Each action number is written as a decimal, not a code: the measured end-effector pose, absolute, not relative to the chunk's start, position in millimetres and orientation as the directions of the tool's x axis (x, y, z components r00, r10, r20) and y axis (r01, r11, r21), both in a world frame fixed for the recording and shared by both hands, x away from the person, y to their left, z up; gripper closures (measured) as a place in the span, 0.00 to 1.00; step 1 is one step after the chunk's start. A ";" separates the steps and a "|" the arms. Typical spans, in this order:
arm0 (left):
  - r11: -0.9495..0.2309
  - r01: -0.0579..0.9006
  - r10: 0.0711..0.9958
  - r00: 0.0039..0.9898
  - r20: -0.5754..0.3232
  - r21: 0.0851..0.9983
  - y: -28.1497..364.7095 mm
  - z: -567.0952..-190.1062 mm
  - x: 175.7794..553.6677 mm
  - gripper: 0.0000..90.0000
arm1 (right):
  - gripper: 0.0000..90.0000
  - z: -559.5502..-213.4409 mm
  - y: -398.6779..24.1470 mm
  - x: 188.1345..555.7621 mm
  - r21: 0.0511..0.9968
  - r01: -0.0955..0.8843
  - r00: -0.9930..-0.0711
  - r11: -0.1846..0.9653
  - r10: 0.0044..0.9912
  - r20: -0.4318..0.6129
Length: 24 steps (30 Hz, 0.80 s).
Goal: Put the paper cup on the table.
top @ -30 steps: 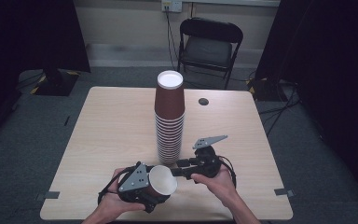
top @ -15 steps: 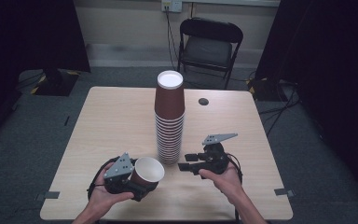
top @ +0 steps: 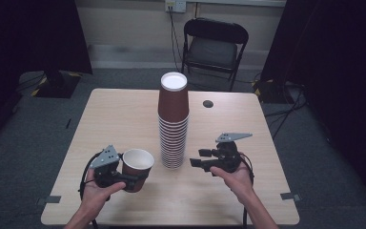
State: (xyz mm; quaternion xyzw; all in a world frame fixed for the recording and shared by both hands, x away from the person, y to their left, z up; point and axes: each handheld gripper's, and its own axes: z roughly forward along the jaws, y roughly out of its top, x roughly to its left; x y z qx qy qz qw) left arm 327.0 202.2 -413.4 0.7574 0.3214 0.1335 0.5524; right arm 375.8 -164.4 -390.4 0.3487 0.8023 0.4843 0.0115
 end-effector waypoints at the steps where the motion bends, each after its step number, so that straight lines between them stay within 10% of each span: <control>1: -0.175 0.341 0.645 0.749 -0.155 0.924 203.9 -412.8 327.8 0.11 | 0.43 -390.4 -166.5 376.2 0.793 0.541 -0.755 0.281 0.577 0.310; 24: -0.122 0.315 0.755 0.645 -0.118 0.941 221.4 -401.4 347.6 0.11 | 0.17 -399.4 -196.2 380.6 0.802 0.564 -0.599 0.196 0.766 0.233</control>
